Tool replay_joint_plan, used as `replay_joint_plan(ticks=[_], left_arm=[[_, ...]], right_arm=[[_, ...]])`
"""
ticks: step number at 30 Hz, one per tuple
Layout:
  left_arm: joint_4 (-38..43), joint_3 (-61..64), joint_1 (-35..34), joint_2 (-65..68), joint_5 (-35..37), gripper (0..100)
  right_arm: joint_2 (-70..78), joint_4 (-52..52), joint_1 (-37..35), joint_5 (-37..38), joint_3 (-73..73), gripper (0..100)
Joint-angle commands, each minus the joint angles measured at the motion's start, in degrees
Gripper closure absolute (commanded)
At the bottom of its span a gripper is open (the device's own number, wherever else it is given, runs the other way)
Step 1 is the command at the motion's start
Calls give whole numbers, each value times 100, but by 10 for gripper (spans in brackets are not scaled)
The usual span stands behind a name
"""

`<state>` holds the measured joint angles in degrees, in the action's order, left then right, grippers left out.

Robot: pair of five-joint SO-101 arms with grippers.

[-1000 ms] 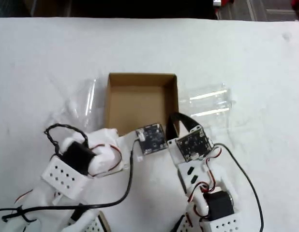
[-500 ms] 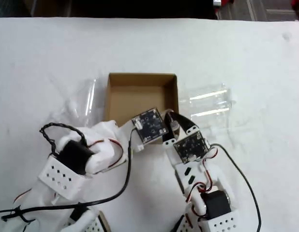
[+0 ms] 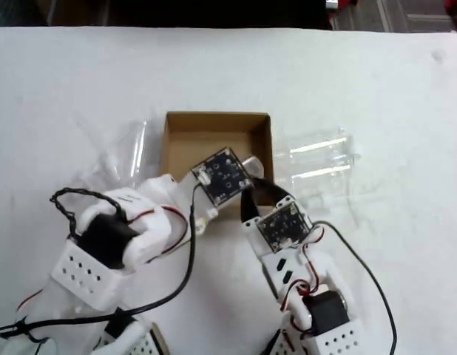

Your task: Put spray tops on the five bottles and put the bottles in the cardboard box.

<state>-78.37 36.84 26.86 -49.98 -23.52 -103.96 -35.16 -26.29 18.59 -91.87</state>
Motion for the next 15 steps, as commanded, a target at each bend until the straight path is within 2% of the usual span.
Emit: replay_joint_plan(ticks=[1,9,15], left_arm=[[88,-492,127,-57,167,959],[149,-633,75,-31,167,961],[-26,-1697,-549,31,527,958]], right_arm=[[66,66,-136,44,9,983],[57,66,-40,44,26,983],[57,321,840,44,35,981]])
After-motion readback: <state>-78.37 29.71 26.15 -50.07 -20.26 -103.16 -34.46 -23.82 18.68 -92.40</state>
